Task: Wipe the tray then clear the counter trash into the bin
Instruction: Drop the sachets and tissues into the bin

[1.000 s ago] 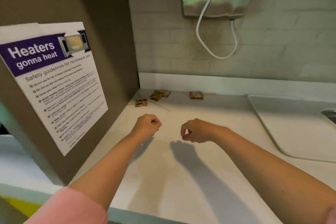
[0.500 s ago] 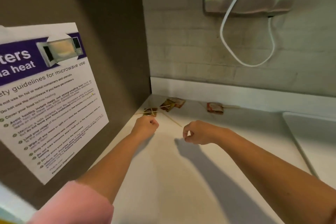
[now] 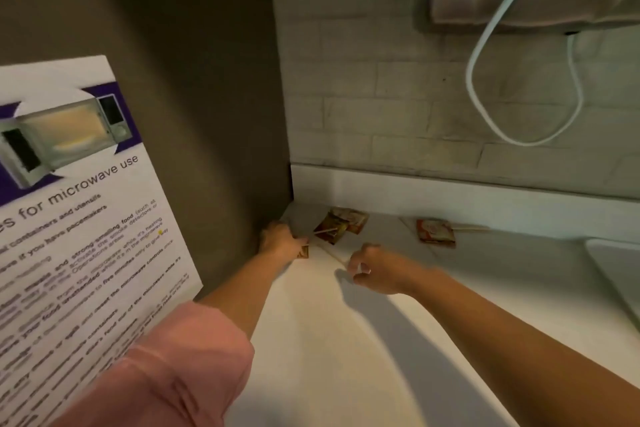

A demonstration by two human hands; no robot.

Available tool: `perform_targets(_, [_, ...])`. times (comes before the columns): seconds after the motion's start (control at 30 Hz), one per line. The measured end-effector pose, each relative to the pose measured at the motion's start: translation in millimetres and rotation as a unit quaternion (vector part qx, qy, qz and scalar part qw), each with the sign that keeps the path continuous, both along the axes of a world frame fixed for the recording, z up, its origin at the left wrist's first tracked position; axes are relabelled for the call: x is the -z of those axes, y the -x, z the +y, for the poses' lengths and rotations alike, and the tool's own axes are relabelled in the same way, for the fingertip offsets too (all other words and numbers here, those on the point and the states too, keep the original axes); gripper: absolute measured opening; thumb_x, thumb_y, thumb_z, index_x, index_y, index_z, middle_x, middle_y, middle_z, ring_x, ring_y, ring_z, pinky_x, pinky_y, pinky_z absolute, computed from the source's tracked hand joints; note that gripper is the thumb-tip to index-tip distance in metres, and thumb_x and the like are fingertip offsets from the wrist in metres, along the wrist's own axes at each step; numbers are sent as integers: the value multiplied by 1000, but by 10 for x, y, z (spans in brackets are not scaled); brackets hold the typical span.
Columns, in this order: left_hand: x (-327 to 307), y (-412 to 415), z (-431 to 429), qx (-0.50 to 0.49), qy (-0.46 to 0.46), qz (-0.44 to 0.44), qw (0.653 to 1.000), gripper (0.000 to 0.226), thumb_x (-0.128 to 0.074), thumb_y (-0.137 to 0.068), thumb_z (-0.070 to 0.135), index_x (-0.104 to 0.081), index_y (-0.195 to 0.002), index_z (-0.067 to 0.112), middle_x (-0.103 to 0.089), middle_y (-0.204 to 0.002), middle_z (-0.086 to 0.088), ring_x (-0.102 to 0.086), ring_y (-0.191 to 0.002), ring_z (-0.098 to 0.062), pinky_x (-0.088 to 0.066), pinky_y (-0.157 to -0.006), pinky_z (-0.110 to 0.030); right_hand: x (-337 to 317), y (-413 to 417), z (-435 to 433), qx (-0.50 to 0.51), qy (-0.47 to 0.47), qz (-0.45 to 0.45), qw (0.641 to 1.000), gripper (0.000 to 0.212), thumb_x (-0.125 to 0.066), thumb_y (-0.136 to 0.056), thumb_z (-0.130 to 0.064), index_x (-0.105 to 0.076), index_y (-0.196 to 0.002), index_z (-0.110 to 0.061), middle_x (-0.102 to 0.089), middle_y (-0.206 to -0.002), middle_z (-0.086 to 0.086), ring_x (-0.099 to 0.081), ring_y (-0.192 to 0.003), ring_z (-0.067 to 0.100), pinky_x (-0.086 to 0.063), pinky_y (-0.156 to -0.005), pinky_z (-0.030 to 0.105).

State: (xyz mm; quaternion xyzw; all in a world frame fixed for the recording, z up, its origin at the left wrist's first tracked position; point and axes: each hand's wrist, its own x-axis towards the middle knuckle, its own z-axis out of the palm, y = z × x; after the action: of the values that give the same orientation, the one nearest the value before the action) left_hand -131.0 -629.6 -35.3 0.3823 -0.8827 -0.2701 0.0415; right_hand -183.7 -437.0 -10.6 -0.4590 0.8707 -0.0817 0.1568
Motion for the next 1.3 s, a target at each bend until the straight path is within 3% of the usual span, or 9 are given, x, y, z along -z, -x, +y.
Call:
perform_targets(0.23, [215, 197, -171, 85, 44, -146, 985, 76, -56, -85, 52, -29, -147, 18, -16, -156, -11, -16, -141, -35, -21, -115, -42, 102, 206, -258, 24, -5, 6, 1000, 30, -49, -95, -21, -57, -123, -16, -52, -126, 8, -53, -113, 27, -45, -91, 32])
perform_targets(0.37, [180, 212, -190, 102, 88, -168, 977, 70, -56, -86, 49, -32, -143, 16, -28, -150, -11, -28, -136, -33, -28, -107, -41, 171, 323, -381, 26, -1, 0, 1000, 13, -50, -92, -19, -61, -98, -22, -59, -118, 6, -54, -110, 26, -46, -89, 31])
perform_targets(0.43, [221, 206, -199, 90, 67, -155, 981, 67, -58, -85, 49, -36, -138, 14, -40, -142, -10, -38, -130, -30, -32, -101, -39, 205, 367, -449, 28, 7, -6, 1000, 11, -50, -91, -19, -56, -86, -26, -61, -115, 4, -55, -109, 25, -44, -87, 29])
perform_targets(0.57, [266, 135, -163, 82, 23, -126, 988, 50, -56, -88, 46, -49, -123, 11, -55, -124, -8, -52, -115, -26, -37, -92, -34, 234, 442, -551, 59, 21, -19, 998, 27, -48, -92, -17, -63, -114, -15, -61, -120, 6, -57, -109, 25, -45, -87, 27])
perform_targets(0.67, [319, 84, -124, 65, -51, -63, 995, 45, -57, -91, 37, -51, -124, 7, -59, -115, -11, -60, -103, -26, -50, -85, -34, 230, 546, -607, 96, 44, -12, 994, 30, -46, -93, -12, -61, -118, -7, -61, -120, 11, -57, -109, 27, -46, -88, 29])
perform_targets(0.77, [353, 33, -88, 66, -86, -10, 994, 38, -54, -93, 34, -51, -121, 9, -60, -107, -8, -61, -96, -25, -54, -76, -35, 268, 657, -670, 131, 96, -28, 986, 26, -50, -90, -11, -63, -112, -5, -62, -118, 11, -55, -112, 25, -42, -87, 24])
perform_targets(0.87, [377, -9, -65, 61, -102, 37, 992, 25, -48, -95, 38, -52, -104, 14, -57, -99, -6, -59, -89, -21, -51, -70, -31, 398, 713, -749, 173, 196, -84, 962, 30, -62, -80, -30, -67, -102, -10, -66, -109, 8, -59, -108, 25, -47, -95, 29])
perform_targets(1.03, [304, -56, -17, 43, -177, 79, 980, 29, -44, -97, 38, -49, -115, 16, -56, -109, -10, -60, -99, -29, -57, -78, -46, 565, 736, -883, 233, 105, -39, 966, 75, -67, -80, -46, -37, -140, -13, -29, -143, 8, -33, -130, 29, -32, -105, 33])
perform_targets(1.3, [264, -93, 11, 30, -163, 112, 980, 36, -39, -97, 41, -51, -117, 13, -59, -106, -7, -60, -100, -25, -53, -88, -42, 638, 777, -971, 251, 124, -18, 960, 64, -68, -82, -34, -39, -135, -12, -39, -138, 8, -37, -128, 29, -36, -104, 37])
